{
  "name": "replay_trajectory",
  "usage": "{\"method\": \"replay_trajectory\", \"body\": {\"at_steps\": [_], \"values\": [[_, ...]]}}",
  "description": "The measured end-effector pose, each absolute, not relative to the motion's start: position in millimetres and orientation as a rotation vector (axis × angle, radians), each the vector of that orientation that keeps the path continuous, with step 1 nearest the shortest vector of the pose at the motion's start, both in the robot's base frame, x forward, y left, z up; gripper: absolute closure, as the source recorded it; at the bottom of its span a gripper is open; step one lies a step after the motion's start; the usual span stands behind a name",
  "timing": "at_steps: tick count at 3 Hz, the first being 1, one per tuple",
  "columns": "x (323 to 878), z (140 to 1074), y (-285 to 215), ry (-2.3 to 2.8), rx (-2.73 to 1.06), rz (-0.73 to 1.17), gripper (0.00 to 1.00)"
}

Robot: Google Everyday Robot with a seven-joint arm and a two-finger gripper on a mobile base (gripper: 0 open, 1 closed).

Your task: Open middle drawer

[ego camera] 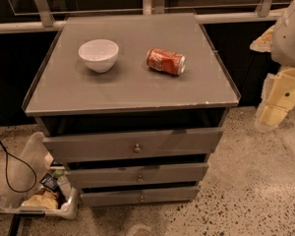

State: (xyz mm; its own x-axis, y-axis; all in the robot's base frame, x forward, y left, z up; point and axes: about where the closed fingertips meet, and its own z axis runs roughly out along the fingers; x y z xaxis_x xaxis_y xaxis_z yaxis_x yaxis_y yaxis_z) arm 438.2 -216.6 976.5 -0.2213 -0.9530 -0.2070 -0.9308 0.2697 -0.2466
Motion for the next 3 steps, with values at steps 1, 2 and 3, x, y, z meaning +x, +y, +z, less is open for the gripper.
{"method": "replay_trajectory", "body": {"at_steps": [1,2,3], "values": [[439,972,-215,2.227,-1.731,-0.099,0.0],[434,943,-218,2.201,-1.751,-0.068,0.0],[423,897,-230,2.132,-1.725,0.021,0.0]]}}
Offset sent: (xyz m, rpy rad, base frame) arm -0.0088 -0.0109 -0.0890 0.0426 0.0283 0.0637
